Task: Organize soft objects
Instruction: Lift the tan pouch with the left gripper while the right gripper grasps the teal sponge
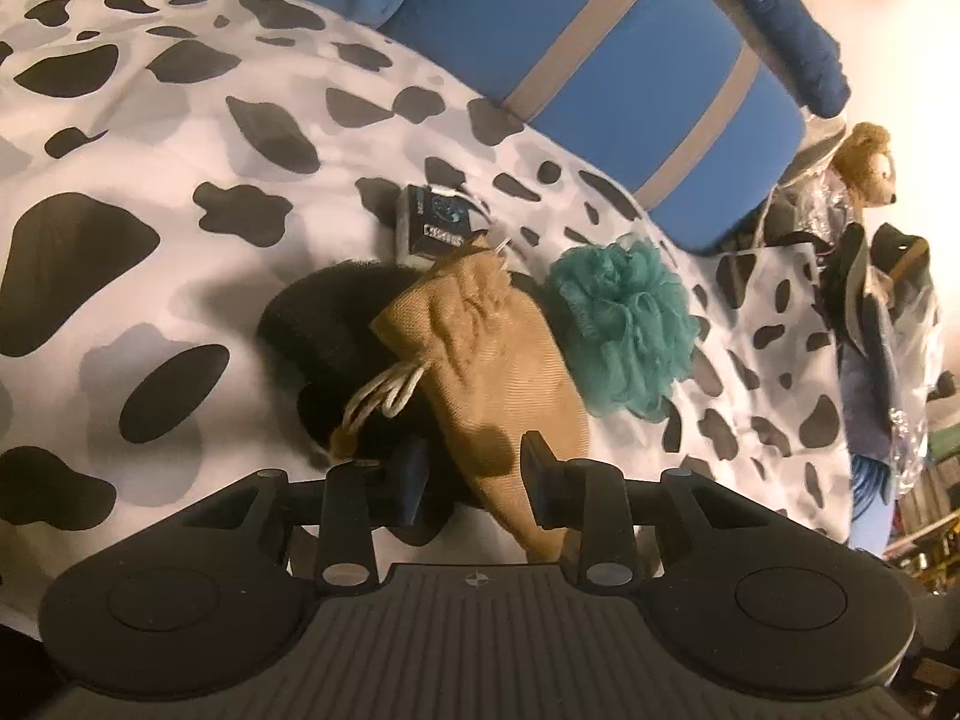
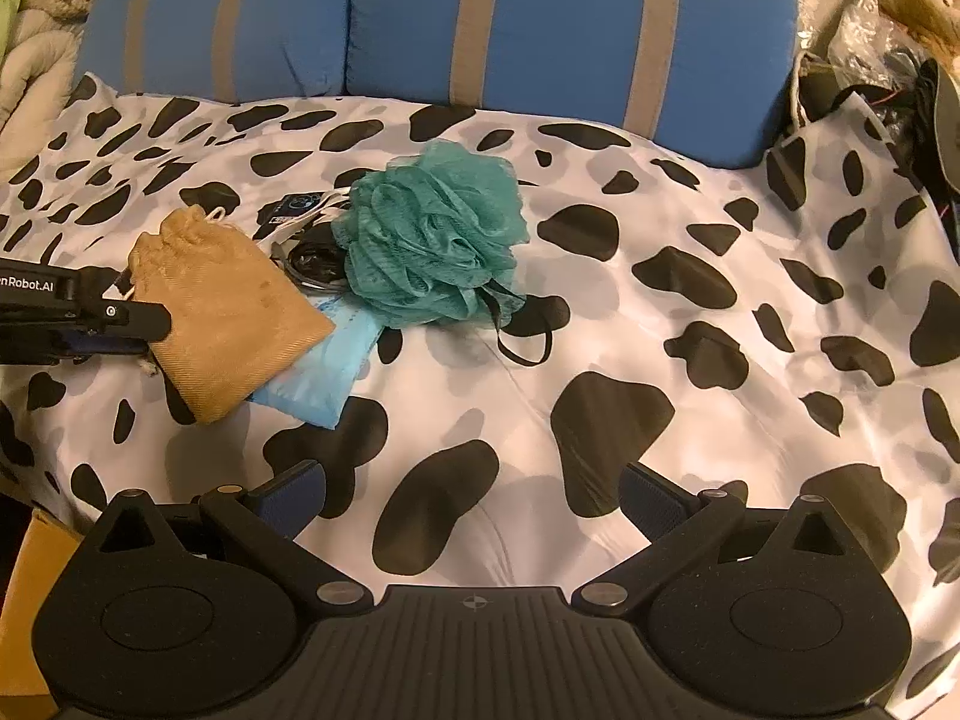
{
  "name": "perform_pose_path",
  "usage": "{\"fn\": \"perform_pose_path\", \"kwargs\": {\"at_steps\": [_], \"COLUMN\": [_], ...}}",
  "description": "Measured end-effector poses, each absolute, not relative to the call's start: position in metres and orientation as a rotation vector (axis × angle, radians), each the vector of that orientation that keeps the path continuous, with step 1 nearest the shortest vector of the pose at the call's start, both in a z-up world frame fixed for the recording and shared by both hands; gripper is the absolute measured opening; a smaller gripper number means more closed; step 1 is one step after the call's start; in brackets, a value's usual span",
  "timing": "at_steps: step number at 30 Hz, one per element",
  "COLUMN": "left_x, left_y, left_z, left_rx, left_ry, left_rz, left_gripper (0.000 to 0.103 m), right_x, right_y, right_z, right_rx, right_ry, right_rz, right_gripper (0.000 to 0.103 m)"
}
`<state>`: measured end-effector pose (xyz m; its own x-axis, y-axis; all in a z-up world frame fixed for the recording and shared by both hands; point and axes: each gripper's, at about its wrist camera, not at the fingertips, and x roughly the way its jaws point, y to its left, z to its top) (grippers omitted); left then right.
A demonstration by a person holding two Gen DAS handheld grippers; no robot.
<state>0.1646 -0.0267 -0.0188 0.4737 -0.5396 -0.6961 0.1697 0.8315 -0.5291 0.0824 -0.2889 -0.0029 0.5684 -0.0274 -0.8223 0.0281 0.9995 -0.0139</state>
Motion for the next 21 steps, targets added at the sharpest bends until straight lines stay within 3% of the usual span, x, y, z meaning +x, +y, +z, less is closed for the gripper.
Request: {"fn": "perform_pose_path", "kwargs": {"at_steps": [2,3,6,13,21], "left_x": [0.167,0.167,0.163,0.141,0.134], "left_y": [-0.03,-0.031,-0.036,-0.051,-0.056], "left_z": [-0.022,-0.022,-0.014,0.019,0.036], "left_rx": [-0.41,-0.392,-0.321,-0.041,0.047], "left_ry": [1.001,1.003,0.991,0.825,0.72], "left_rz": [-0.435,-0.427,-0.43,-0.454,-0.516], "left_gripper": [0.027,0.012,0.004,0.003,0.003], "right_x": [0.083,0.083,0.082,0.084,0.095], "right_y": [-0.289,-0.289,-0.289,-0.293,-0.296], "right_z": [-0.004,-0.004,-0.005,-0.005,-0.006], "right_rx": [-0.004,-0.006,-0.012,-0.004,-0.015], "right_ry": [0.969,0.971,0.975,0.976,0.962], "right_rz": [-0.033,-0.032,-0.029,-0.039,-0.053], "right_gripper": [0.103,0.103,0.103,0.103,0.103]}}
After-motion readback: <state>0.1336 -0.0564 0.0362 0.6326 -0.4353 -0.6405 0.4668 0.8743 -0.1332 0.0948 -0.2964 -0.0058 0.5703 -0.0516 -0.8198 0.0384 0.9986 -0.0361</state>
